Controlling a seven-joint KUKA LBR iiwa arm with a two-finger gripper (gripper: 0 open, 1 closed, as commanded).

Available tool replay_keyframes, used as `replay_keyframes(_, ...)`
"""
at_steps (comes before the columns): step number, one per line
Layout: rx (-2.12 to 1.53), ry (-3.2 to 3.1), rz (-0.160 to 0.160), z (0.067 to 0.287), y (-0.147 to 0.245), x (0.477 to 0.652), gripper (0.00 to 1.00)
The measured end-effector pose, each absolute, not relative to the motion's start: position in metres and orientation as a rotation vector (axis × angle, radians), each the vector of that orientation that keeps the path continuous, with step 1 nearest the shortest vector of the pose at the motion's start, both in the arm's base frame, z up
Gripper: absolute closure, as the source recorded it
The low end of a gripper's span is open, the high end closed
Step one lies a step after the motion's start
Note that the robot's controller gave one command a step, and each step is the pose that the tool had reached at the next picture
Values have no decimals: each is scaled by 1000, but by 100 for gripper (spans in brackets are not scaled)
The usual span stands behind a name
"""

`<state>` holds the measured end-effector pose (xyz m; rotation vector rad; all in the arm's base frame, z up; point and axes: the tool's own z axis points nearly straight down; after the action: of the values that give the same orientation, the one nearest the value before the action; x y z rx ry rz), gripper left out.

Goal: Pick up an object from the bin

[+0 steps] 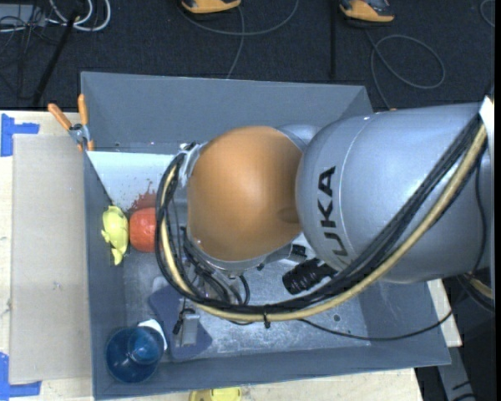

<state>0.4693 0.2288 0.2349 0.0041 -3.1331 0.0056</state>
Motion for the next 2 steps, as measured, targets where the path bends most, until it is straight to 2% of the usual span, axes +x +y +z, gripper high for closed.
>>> replay_keyframes(1, -3, -3140, 1, 239, 228, 471, 0)
replay_keyframes(2, 84, -3146, -3, 182, 186, 503, 0)
